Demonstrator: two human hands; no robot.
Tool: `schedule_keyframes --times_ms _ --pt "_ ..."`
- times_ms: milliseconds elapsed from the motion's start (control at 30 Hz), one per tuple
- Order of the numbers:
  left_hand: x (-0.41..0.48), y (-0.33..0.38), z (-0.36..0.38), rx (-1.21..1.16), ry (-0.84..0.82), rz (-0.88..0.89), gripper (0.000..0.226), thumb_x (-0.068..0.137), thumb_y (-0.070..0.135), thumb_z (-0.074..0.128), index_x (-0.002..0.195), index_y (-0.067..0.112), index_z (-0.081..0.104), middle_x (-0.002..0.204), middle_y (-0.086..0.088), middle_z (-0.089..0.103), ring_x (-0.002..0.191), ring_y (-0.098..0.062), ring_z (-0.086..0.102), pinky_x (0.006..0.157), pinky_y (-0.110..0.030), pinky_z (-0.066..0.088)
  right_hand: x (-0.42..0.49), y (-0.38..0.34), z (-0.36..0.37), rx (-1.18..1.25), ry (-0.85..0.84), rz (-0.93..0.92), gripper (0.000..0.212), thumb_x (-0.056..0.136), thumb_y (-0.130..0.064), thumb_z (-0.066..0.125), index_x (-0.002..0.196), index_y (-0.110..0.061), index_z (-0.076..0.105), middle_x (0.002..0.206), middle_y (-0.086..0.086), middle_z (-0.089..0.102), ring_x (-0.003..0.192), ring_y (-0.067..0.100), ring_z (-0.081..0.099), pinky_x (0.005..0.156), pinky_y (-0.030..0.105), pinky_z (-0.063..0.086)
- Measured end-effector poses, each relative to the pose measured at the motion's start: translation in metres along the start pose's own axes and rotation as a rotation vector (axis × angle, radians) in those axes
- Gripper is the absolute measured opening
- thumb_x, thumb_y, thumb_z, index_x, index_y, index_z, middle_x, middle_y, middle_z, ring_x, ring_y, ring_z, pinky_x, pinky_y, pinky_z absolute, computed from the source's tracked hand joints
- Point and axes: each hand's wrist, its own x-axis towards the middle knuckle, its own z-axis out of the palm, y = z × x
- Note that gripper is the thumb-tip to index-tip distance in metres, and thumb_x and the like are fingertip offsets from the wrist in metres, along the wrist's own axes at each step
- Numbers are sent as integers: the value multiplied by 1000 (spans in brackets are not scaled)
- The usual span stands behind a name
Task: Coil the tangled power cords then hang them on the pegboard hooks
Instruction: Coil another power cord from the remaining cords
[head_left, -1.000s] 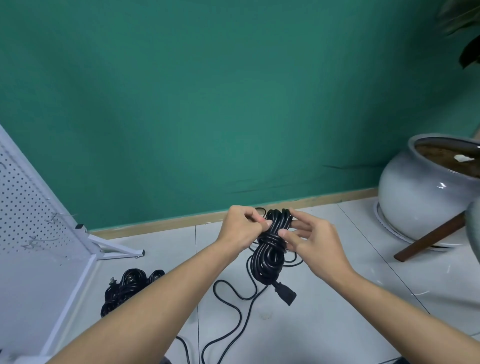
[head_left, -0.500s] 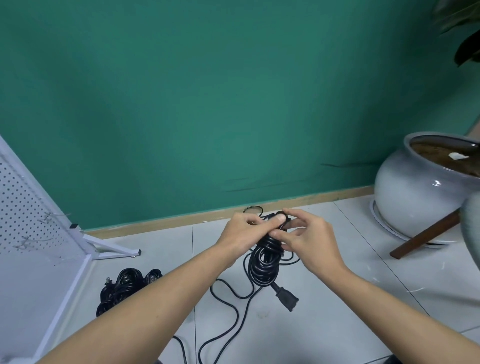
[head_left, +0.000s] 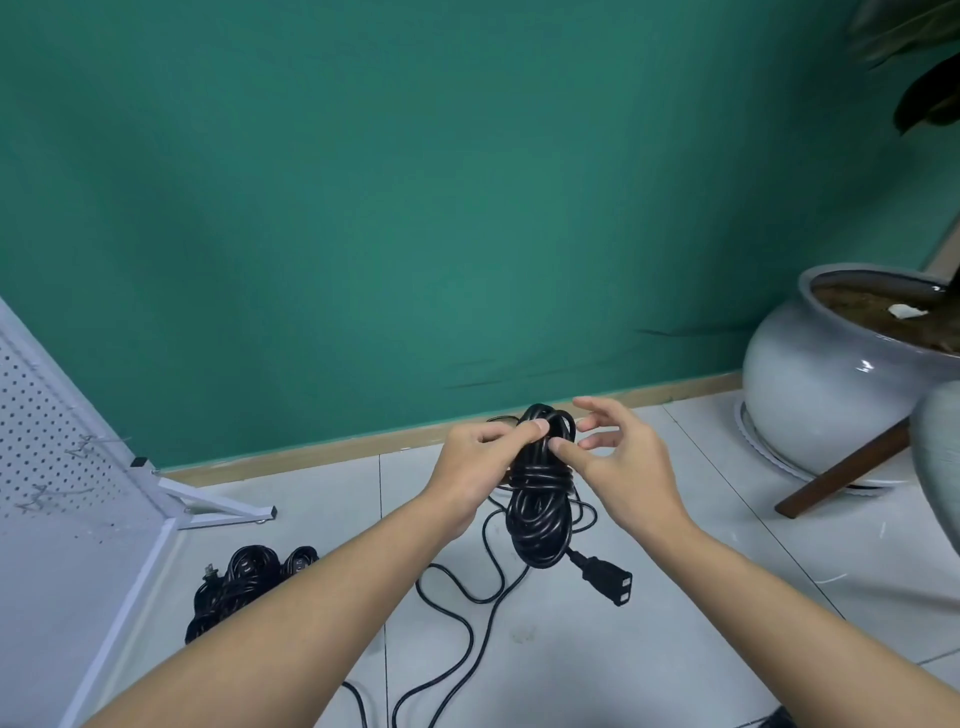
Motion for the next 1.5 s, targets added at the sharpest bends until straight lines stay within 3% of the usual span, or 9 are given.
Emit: schedule_keyframes --times_ms 100,200,400,667,800,933,1067,1233,1500 --pt "0 5 -1 -84 11 -3 41 86 43 76 88 3 79 96 -20 77 87 -29 72 95 -44 54 4 5 -1 126 -234 177 29 90 -44 76 114 -26 74 107 2 75 99 12 70 94 35 58" --pt "-1 11 -1 -155 -8 1 29 93 31 72 80 6 80 87 -17 76 80 -22 70 84 -35 53 4 5 -2 296 -393 217 34 99 -41 66 111 -11 77 112 28 70 100 40 69 101 48 56" --pt "-5 17 -2 -132 -79 58 26 93 29 72 83 6 78 87 -11 76 83 -17 69 82 -30 49 2 3 0 350 -281 167 24 100 -26 67 104 -6 78 103 18 78 103 41 72 106 59 49" --pt "-12 23 -4 33 -132 106 21 78 23 90 94 13 82 92 -5 80 87 -14 74 80 -22 54 4 5 0 310 -222 177 18 98 -23 68 99 -10 80 96 14 79 97 36 75 100 59 53" --pt "-10 26 -5 35 -98 72 6 82 10 83 87 13 83 85 -2 78 81 -12 72 92 -35 58 5 6 6 254 -198 156 37 78 -49 75 96 -17 80 93 7 80 93 30 77 97 56 56" --pt "-7 31 -8 20 -15 48 15 80 -2 79 87 11 81 84 -8 79 78 -17 74 87 -35 61 8 10 7 187 -194 141 50 66 -61 74 94 -20 79 90 3 79 90 27 77 94 54 57" --pt "-6 32 -13 -8 -6 35 16 81 -5 79 93 6 79 82 -7 78 76 -16 74 82 -31 62 9 7 5 174 -186 111 40 71 -56 76 92 -22 80 89 1 79 91 23 76 95 53 57" --pt "-4 32 -15 0 1 56 15 81 -2 78 89 10 81 84 -6 79 77 -15 73 86 -33 62 9 4 4 269 -199 130 19 87 -29 82 95 -13 80 94 10 79 92 30 76 95 50 60" --pt "4 29 -25 134 -85 37 24 71 6 72 95 4 78 90 -15 78 76 -18 71 83 -34 59 5 1 3 209 -247 129 17 85 -25 83 96 -12 80 93 6 79 90 25 77 92 45 61"
